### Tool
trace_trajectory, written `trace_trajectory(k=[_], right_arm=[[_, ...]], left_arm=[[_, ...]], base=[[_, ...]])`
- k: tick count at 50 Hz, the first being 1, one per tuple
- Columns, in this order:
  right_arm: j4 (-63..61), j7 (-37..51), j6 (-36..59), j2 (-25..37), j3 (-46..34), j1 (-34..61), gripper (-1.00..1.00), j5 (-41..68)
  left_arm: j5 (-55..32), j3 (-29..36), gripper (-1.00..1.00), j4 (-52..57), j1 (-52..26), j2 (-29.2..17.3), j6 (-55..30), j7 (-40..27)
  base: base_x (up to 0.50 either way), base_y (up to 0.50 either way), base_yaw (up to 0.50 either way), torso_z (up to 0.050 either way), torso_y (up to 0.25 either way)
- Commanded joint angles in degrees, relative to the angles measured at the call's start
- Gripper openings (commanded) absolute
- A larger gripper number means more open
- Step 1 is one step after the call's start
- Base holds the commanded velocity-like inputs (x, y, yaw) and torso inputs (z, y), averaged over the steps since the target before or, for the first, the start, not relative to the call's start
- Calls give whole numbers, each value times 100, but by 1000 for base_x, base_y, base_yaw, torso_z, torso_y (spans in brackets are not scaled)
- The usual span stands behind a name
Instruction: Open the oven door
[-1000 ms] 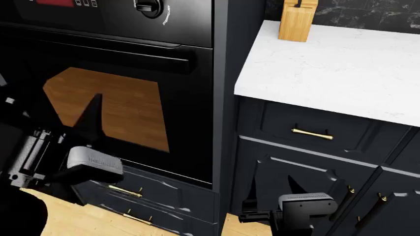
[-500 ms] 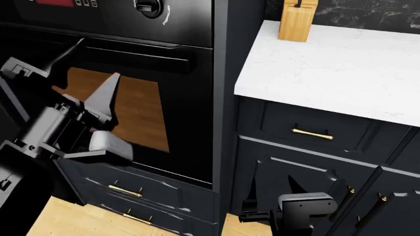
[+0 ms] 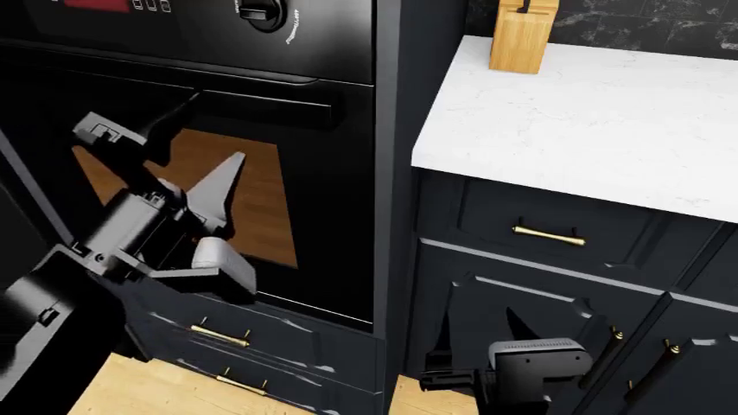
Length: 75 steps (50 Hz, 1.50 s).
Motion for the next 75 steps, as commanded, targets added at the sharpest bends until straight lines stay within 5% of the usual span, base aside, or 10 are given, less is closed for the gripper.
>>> trace_trajectory(k=[1, 75], right_arm=[[13, 21, -12, 18, -26, 10, 100, 17], [23, 185, -58, 150, -209, 58, 100, 90]], left_arm=[[-95, 288, 100, -145, -131, 40, 160, 447], [135, 945, 100, -2034, -1459, 994, 382, 716]], base=[[0, 0, 0, 0, 0], [0, 0, 0, 0, 0]])
